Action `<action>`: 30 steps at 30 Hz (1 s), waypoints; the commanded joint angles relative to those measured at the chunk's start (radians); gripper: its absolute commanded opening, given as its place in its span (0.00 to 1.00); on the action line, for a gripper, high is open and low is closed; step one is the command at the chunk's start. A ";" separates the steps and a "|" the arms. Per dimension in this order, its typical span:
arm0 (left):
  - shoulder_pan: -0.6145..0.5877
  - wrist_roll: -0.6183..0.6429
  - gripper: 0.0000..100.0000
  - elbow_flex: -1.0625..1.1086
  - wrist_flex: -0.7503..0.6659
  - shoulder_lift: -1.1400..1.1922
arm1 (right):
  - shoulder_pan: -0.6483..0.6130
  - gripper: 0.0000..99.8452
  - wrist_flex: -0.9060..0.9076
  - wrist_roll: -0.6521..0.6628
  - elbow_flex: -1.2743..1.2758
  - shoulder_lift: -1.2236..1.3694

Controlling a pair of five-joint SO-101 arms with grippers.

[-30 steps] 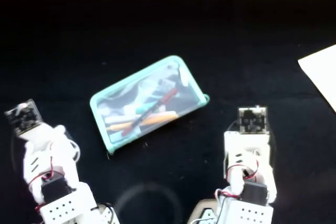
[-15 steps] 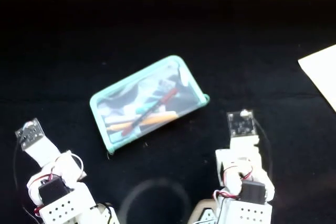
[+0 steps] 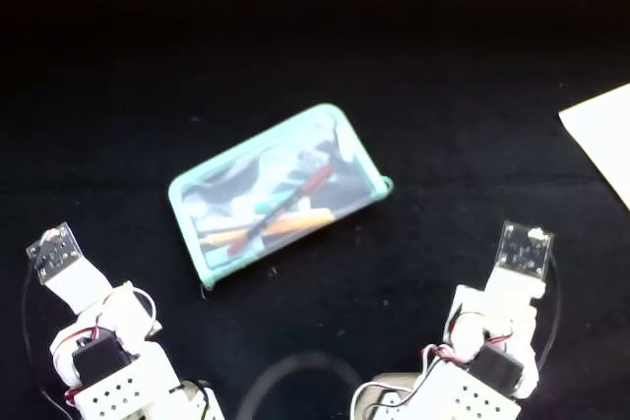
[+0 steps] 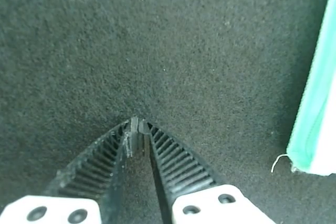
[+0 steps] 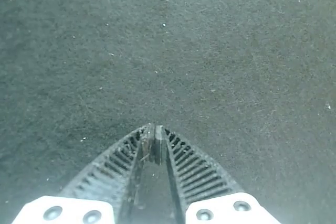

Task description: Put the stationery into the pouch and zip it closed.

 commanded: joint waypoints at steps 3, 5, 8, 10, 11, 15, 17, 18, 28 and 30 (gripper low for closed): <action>-0.008 0.000 0.01 0.013 0.015 0.004 | -0.222 0.01 0.005 0.005 0.142 -0.001; -0.008 0.000 0.01 0.013 0.015 0.004 | -0.314 0.01 0.005 0.003 0.140 0.001; -0.008 0.000 0.01 0.013 0.015 0.004 | -0.334 0.01 0.005 0.003 0.140 0.001; -0.008 0.000 0.01 0.013 0.015 0.004 | -0.309 0.01 0.007 0.005 0.140 -0.002; -0.008 0.000 0.01 0.013 0.015 0.004 | -0.298 0.01 0.008 0.006 0.139 -0.004; -0.008 0.000 0.01 0.013 0.015 0.004 | -0.286 0.01 0.008 0.008 0.139 -0.004; -0.008 0.000 0.01 0.013 0.015 0.004 | -0.286 0.01 0.008 0.008 0.139 -0.004; -0.008 0.000 0.01 0.013 0.015 0.004 | -0.286 0.01 0.008 0.008 0.139 -0.004; -0.008 0.000 0.01 0.013 0.015 0.004 | -0.286 0.01 0.008 0.008 0.139 -0.004; -0.008 0.000 0.01 0.013 0.015 0.004 | -0.286 0.01 0.008 0.008 0.139 -0.004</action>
